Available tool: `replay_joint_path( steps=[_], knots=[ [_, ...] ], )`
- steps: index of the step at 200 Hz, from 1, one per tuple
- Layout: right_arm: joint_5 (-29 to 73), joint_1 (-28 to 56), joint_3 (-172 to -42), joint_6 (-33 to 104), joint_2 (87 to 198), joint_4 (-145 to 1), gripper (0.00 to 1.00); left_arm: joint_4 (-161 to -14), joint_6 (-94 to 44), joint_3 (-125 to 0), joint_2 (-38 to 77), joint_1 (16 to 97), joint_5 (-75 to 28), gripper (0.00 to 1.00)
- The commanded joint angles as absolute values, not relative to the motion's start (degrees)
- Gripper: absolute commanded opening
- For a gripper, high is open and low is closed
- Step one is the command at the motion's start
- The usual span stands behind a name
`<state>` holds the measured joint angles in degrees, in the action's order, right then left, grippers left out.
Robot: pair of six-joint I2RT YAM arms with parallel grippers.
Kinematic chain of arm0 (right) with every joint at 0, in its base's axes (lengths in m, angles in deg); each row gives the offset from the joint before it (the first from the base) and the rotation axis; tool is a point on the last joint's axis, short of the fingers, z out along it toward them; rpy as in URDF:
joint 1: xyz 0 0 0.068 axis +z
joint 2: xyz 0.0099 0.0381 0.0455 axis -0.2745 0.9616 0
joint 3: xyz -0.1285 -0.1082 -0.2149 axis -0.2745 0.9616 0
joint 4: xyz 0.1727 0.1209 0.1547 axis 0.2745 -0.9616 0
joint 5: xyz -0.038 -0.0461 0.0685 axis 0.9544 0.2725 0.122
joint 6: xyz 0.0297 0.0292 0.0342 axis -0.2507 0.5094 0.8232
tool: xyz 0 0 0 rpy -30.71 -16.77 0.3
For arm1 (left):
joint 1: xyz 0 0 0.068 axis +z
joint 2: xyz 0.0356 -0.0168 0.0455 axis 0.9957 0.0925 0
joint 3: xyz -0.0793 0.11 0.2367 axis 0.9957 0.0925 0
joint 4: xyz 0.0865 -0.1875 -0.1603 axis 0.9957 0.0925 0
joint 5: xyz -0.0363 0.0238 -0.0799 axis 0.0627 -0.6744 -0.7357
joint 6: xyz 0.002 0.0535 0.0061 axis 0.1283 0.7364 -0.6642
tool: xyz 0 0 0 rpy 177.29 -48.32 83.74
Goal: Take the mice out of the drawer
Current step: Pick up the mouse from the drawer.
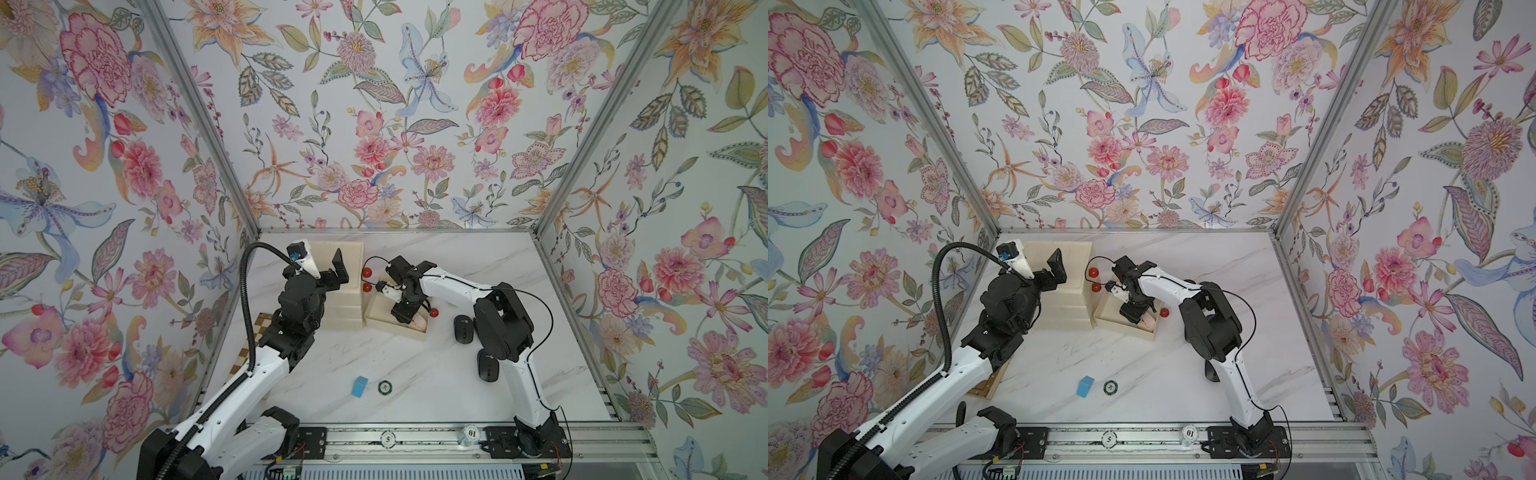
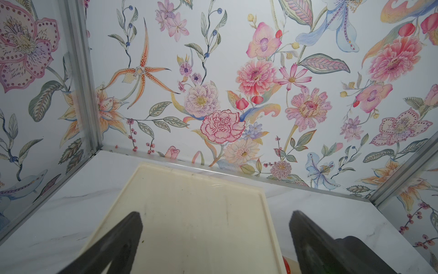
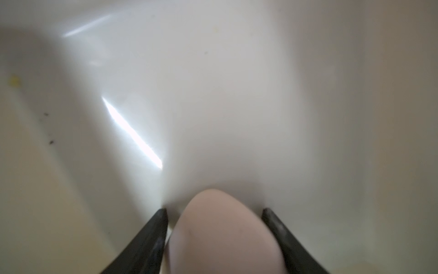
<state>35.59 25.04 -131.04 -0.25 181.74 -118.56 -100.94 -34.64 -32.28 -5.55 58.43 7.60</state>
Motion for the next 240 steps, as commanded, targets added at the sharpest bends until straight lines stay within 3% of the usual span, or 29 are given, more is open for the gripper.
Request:
replay_joint_path(
  steps=[1,24,62,133,240],
  knots=[
    [37.04,24.06,-129.67,3.71,178.79,-115.10,0.67,-102.34,-35.39,-31.29,-6.12,58.65,8.85,1.00],
    [33.36,23.54,-129.07,4.20,177.67,-114.88,0.68,-102.59,-35.52,-30.92,-6.11,58.62,8.83,1.00],
    [37.05,23.54,-128.70,8.06,176.64,-115.42,0.71,-103.03,-35.76,-30.43,-6.31,58.70,8.71,1.00],
    [37.54,23.88,-128.81,25.17,175.28,-120.56,0.80,-104.40,-35.59,-29.50,-6.57,58.63,7.59,1.00],
    [38.46,25.11,-128.99,29.99,179.93,-123.18,0.79,-105.41,-34.97,-26.97,-10.22,58.76,7.65,1.00]
  ],
)
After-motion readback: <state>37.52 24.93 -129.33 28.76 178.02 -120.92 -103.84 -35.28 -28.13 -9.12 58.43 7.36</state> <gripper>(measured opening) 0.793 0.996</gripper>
